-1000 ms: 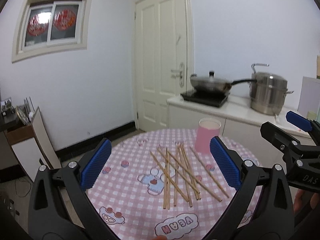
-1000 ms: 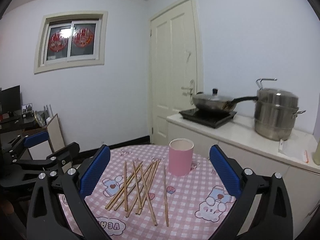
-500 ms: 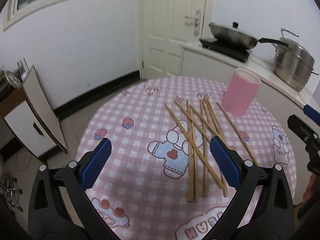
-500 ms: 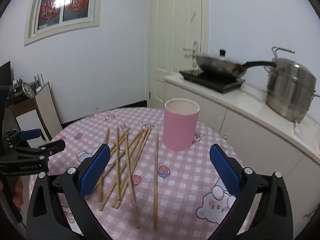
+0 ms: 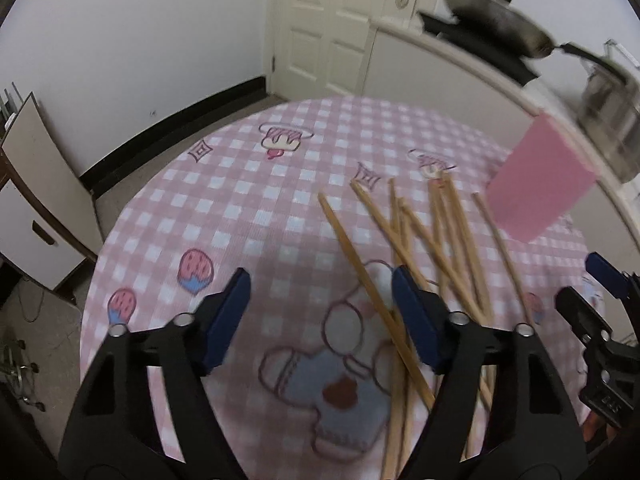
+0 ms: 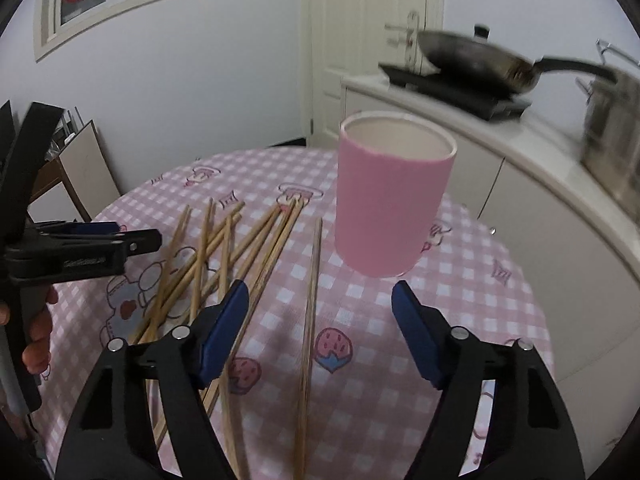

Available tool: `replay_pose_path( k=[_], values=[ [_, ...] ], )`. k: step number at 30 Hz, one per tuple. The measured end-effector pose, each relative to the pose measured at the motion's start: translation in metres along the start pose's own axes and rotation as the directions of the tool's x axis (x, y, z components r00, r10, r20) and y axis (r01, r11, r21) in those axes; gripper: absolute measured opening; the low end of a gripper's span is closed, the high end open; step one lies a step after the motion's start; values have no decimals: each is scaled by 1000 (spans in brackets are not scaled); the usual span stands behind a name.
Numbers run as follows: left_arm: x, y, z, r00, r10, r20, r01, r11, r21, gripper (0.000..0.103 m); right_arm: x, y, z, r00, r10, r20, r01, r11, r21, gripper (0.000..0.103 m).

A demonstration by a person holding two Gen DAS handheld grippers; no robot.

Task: Organize utensils
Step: 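Lower the left tool and grasp a wooden chopstick while the right tool grasps another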

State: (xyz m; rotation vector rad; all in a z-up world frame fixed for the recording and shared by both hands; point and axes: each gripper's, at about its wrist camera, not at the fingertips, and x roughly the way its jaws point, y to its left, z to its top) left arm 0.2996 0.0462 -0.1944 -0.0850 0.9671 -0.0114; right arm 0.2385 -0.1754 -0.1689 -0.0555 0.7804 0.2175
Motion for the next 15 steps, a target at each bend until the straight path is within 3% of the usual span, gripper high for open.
replay_pose_path(
  k=[1,7,9,15],
  values=[
    [7,0,3,1000,11,-17,-11,1000,-2,55,5,-2,1,1000,5,-14,-5,1000,5,68],
    [25,8,11,999,13,-53,-14,999,-30,49,31,-3,8,996,21,-85,-20,1000,14,59],
    [29,9,13,997,28,-70,-30,999,-28,36,40,-3,10,993,37,-110,-35,999,17,55],
    [31,9,15,997,48,-67,-48,999,-5,34,65,1,13,983,41,-180,-39,999,12,45]
  ],
)
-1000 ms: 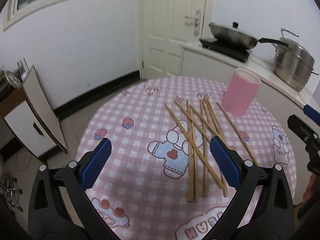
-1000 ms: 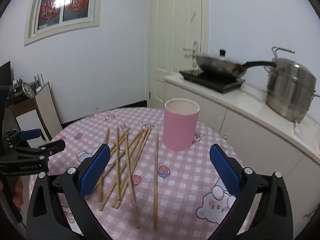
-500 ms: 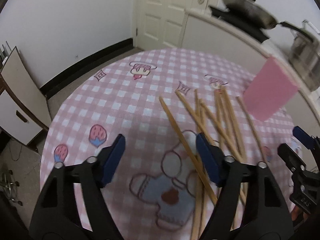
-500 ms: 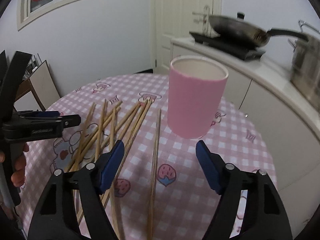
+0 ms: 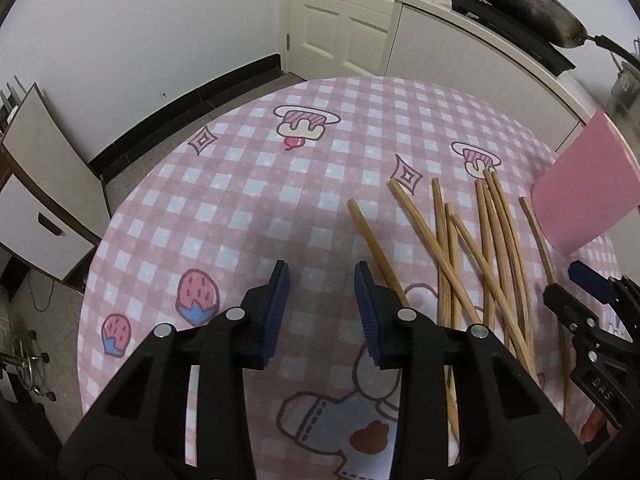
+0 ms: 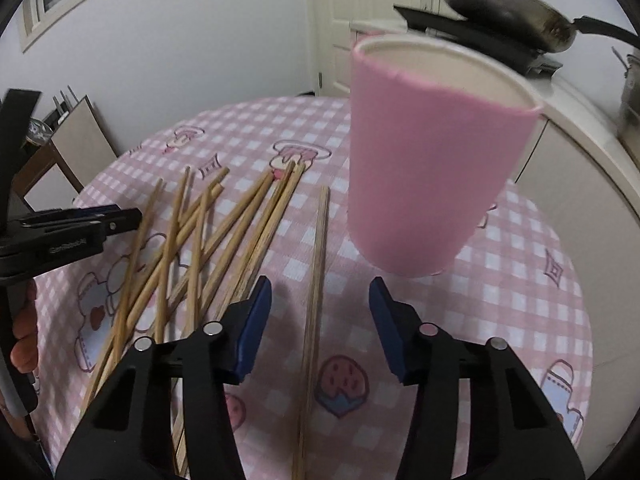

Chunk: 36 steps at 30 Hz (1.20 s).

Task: Organize utensils
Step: 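Lower the left tool and grasp a wooden chopstick while the right tool grasps another, then lift both held chopsticks and lower them into the pink cup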

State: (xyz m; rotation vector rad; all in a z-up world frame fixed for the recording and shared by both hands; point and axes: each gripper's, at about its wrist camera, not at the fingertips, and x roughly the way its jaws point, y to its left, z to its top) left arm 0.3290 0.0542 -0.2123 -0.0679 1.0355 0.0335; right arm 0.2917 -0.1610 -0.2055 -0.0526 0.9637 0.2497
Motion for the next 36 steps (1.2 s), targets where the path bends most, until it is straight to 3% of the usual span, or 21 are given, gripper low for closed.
replay_pose_path(
  k=[3,6,9,10,16,18,20,21,22,25,29,36],
  values=[
    [0,2,3,1000,-4,-10,4,1000,-12,34,5,2,3,1000,-14,-11,14,1000,-6,45],
    [-4,11,4,997,-82,-3,82,994,-69,35,5,2,5,1000,0,-18,0,1000,1,45],
    [-10,22,4,989,-145,14,146,981,-131,58,5,1,4,1000,6,-19,-6,1000,-1,45],
    [-11,23,4,988,-154,20,155,978,-139,58,5,1,4,1000,9,-19,-9,1000,2,45],
    [0,7,9,991,-132,-21,129,986,-103,58,6,0,5,1000,15,-21,-15,1000,2,45],
    [4,-1,10,995,-94,-21,92,992,-84,58,6,1,4,1000,13,-23,-13,1000,-2,45],
    [7,-8,11,999,-46,-21,45,997,-57,46,7,3,5,1000,8,-26,-9,1000,-11,45],
    [7,-12,10,1000,-10,-17,9,999,-40,33,8,4,5,1000,5,-28,-5,1000,-17,45],
    [7,-13,11,1000,3,-12,-4,999,-34,30,8,6,6,1000,1,-30,-1,1000,-24,45],
    [6,-14,9,1000,-3,-2,3,1000,-25,14,10,8,7,1000,-8,-28,7,999,-38,38],
    [4,-9,10,999,-52,0,52,997,-54,6,11,8,8,1000,10,-27,-11,999,-32,10],
    [-22,5,3,989,-139,44,143,986,-85,6,-8,8,5,999,50,1,-50,998,-27,5]
  ],
)
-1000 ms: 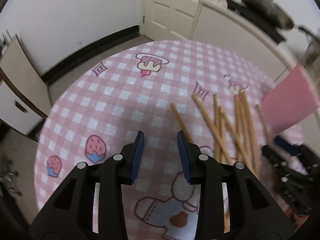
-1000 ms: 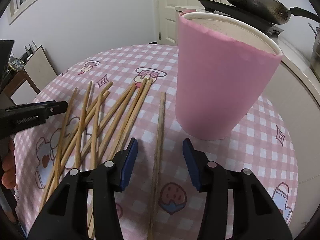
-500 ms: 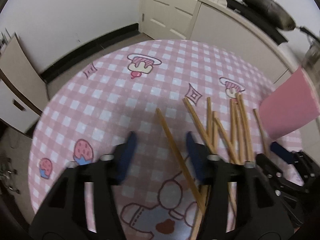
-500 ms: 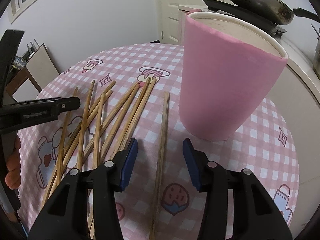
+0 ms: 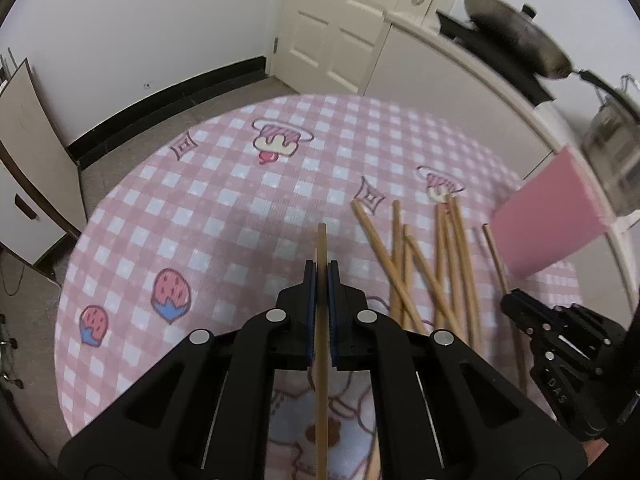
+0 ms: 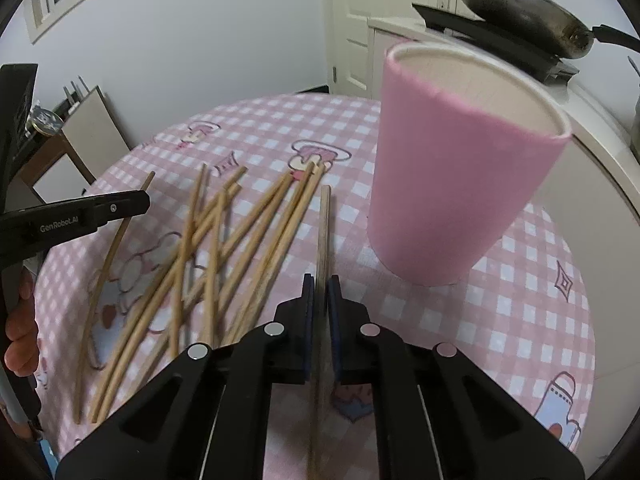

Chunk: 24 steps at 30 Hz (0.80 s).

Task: Organize utensils
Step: 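Lift both held chopsticks and lower them into the pink cup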

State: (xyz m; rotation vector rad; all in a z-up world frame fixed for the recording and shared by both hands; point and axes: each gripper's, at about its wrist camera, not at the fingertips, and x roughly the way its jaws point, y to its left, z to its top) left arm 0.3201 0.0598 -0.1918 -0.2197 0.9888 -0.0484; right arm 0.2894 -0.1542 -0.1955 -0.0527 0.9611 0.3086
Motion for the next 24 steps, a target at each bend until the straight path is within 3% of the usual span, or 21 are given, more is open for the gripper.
replay_pose_path(
  k=[6,12,19,22,24],
  values=[
    [-56,-6,-3,994,-51,92,49,999,18,6,-46,7,1,993,85,86,-86,996,10,5],
    [-119,-15,-7,973,-118,198,111,993,45,6,-102,11,5,970,146,194,-149,989,0,5],
    [-184,-45,-19,919,-213,330,182,976,123,5,-160,7,6,939,163,302,-162,986,-28,5],
    [-208,-63,-19,887,-248,390,200,967,160,5,-185,1,7,922,160,351,-154,987,-45,5],
    [-223,-76,-16,856,-271,441,211,961,181,5,-197,-3,7,911,144,387,-134,990,-54,5]
  ],
)
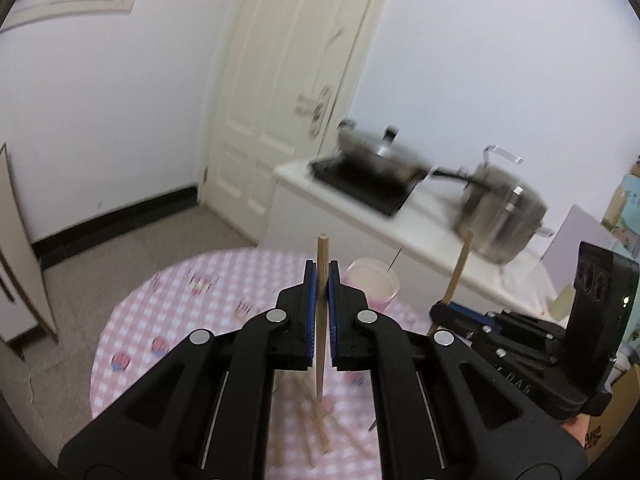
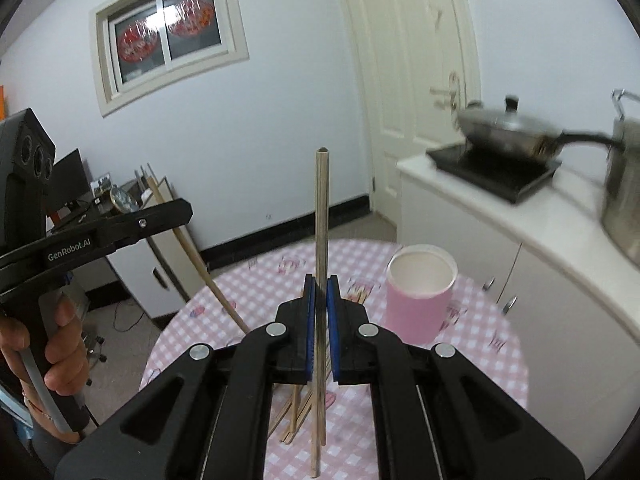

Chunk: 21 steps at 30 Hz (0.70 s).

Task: Organize utensils
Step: 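Lift both held chopsticks and lower them into the pink cup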

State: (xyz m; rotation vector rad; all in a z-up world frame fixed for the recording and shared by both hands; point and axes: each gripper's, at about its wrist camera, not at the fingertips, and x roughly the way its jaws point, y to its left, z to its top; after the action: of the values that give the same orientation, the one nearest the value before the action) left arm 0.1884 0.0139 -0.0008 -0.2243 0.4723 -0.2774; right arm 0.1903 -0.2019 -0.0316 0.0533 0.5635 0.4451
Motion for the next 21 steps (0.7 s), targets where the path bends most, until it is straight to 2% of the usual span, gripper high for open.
replay_pose_path(
  k=[4,8,11,17,21],
  values=[
    [5,-26,21,997,-25,75,24,1000,19,5,-16,-8,17,996,-48,79,50,998,-24,4],
    [22,-47,40,990,-44,134,41,999,22,5,-24,-22,39,974,-124,188,131,991,-27,4],
    [38,-57,49,983,-37,182,34,999,21,5,-20,-32,49,958,-149,246,159,987,-21,4],
    [78,-62,61,974,-15,227,21,999,-24,6,-1,-51,58,918,-189,348,202,979,0,4],
    [102,-63,59,975,-16,222,23,999,-27,6,15,-63,57,911,-191,366,196,980,23,4]
  ],
)
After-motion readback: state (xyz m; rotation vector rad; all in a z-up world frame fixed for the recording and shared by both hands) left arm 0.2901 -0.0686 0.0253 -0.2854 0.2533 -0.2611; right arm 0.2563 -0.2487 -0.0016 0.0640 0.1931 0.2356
